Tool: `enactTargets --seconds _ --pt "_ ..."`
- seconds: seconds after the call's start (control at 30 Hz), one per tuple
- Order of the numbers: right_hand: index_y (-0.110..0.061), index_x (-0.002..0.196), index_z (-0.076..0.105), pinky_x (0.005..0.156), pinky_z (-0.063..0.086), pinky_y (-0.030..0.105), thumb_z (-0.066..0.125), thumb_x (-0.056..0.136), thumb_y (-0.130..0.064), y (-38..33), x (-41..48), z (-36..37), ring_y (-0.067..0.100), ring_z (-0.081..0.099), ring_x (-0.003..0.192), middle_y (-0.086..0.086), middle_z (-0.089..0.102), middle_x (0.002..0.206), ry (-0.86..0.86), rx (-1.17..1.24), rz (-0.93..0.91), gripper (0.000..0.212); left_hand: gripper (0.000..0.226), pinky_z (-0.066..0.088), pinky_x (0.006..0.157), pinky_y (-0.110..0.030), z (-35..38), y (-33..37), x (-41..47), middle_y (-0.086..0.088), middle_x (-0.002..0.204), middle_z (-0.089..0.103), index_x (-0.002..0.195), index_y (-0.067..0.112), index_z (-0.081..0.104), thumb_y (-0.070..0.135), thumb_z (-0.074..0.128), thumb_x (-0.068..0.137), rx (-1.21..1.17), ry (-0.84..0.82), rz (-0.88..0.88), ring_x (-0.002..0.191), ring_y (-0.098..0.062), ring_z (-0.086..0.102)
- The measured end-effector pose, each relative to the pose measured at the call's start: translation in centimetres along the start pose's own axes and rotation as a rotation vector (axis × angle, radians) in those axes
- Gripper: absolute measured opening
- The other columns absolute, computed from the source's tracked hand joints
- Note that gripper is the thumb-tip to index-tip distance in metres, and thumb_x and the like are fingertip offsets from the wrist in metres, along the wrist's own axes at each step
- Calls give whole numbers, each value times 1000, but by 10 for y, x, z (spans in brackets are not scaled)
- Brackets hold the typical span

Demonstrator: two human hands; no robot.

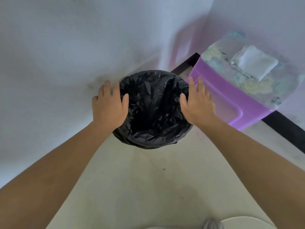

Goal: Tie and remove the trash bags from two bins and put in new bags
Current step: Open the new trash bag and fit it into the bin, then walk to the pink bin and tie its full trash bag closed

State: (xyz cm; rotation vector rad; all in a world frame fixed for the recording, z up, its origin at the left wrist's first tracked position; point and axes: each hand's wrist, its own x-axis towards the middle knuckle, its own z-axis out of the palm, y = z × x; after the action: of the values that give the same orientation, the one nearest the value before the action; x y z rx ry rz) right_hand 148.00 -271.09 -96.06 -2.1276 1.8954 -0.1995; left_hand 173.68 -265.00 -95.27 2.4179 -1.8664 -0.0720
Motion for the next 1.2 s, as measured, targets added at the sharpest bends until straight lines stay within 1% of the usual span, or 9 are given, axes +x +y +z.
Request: enactTargets --seconds 0.2,0.37,0.5,0.67,0.8,0.87,0.97,1.1,1.2 --pt "-14 158 15 122 10 54 35 100 -52 -37 -14 -132 39 9 151 21 5 165 49 -195 -182 72 63 36 106 -60 -135 23 -12 -27 155 28 148 4 32 45 30 101 108 -6 178 141 -45 31" --pt "-14 159 15 123 4 53 37 101 -49 -76 -21 -315 38 5 152 20 2 165 111 -178 -176 71 63 36 107 -60 -315 63 1 -26 156 27 149 5 32 46 21 103 109 49 279 141 -44 32" --pt "-15 159 7 123 2 51 30 103 -51 -110 -16 -508 36 1 153 18 -3 166 203 -197 -181 71 62 37 105 -59 -498 104 31 -24 155 31 148 5 35 45 26 101 117 206 376 139 -41 36" --pt "-11 157 19 121 11 52 35 102 -48 -156 -19 -750 38 13 151 21 10 164 437 -248 -264 68 63 37 105 -58 -731 163 60 -23 154 33 148 6 35 46 23 101 177 465 468 138 -40 39" --pt "-10 154 27 120 19 54 37 102 -46 -177 -45 -889 40 25 146 23 23 160 626 -321 -290 64 61 36 105 -56 -869 200 45 -22 153 37 147 7 37 45 24 102 192 670 468 137 -40 40" --pt "-8 152 33 118 24 55 40 101 -45 -181 -65 -929 40 31 143 24 30 156 712 -303 -282 62 59 37 105 -56 -907 211 29 -22 151 40 146 8 40 45 27 102 141 737 469 136 -40 41" --pt "-9 151 34 118 24 53 39 101 -45 -180 -99 -949 39 30 144 23 30 156 730 -296 -229 61 59 38 105 -56 -921 222 5 -22 150 41 145 7 42 45 29 102 56 761 482 136 -40 41" --pt "-11 154 29 120 18 52 36 102 -46 -160 -160 -938 37 25 147 21 26 160 686 -341 -92 63 63 36 107 -56 -909 241 -19 -23 152 37 146 6 39 47 23 101 -71 654 573 138 -40 39" --pt "-13 156 24 122 14 51 32 102 -47 -131 -221 -937 36 20 149 19 20 162 670 -392 102 64 62 32 110 -57 -905 270 -37 -23 155 32 148 7 35 47 25 102 -182 587 730 141 -39 33"
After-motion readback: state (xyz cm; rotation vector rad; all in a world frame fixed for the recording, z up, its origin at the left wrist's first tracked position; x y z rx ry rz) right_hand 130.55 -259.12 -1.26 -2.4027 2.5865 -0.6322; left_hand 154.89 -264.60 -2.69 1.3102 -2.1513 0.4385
